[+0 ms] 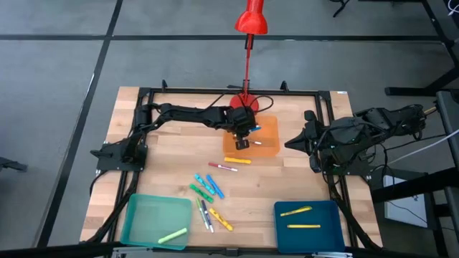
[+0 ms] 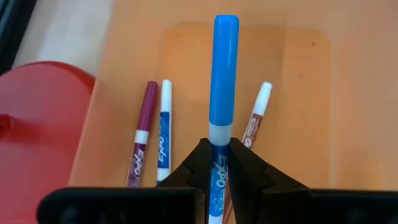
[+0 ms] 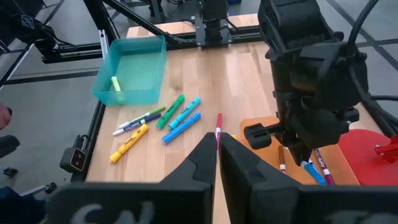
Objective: Pick & Place Markers
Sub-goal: Put the light blue marker pen into the orange bin, then put the pink marker pen into the orange bin
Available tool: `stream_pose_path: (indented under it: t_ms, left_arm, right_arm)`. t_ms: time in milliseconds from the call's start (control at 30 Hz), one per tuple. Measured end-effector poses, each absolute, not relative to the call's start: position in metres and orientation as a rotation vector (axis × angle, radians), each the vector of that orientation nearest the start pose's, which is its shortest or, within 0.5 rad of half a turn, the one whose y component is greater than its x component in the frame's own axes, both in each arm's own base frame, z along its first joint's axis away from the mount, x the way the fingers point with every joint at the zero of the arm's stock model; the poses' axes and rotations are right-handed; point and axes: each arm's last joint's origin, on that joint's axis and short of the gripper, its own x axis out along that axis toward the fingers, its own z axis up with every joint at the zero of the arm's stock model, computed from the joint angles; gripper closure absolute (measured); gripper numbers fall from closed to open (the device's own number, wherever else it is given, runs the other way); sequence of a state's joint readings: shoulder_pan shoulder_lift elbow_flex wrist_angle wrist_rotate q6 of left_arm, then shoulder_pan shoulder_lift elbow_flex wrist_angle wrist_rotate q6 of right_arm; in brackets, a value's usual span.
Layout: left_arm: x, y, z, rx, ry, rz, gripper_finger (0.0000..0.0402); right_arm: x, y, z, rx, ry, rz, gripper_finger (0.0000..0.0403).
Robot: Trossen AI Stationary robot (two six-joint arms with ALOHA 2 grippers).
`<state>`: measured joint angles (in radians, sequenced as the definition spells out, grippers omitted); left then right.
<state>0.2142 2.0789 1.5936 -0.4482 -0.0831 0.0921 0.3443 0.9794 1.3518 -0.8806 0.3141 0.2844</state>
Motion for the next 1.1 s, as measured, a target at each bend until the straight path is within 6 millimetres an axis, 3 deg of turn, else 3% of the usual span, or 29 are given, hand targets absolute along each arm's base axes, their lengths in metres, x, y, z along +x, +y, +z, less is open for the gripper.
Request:
stream_pose_path:
  t_ms: [667, 933, 1100]
  left_arm:
    - [0.439, 0.095, 0.197, 0.025, 0.972, 0.226, 0.0329]
    - [0.441, 0.091, 0.222, 0.072, 1.015, 0.199, 0.0309]
    - [0.442, 0.079, 0.249, 0.091, 1.043, 0.167, 0.03]
  right_arm:
    - [0.156, 0.046, 0.421, 0.11, 0.481, -0.038, 0.0382]
    - [0.156, 0.046, 0.421, 0.106, 0.482, -0.037, 0.0382]
    - [0.156, 0.046, 0.421, 0.107, 0.481, -0.037, 0.0382]
